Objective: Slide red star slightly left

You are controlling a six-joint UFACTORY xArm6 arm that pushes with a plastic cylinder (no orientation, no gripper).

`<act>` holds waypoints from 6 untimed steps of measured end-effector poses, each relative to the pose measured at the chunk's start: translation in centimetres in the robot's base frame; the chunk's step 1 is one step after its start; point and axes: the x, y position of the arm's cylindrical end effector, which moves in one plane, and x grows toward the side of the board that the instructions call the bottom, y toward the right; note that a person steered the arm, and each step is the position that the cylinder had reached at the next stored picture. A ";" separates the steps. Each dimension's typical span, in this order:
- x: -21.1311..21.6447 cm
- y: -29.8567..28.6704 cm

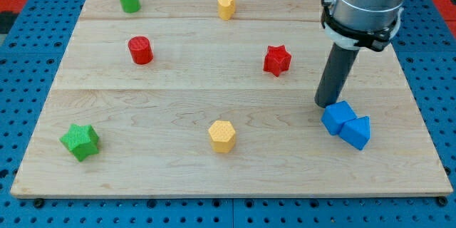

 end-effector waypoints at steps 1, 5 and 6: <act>-2.6 -1.7; -6.5 -6.6; -7.5 -8.0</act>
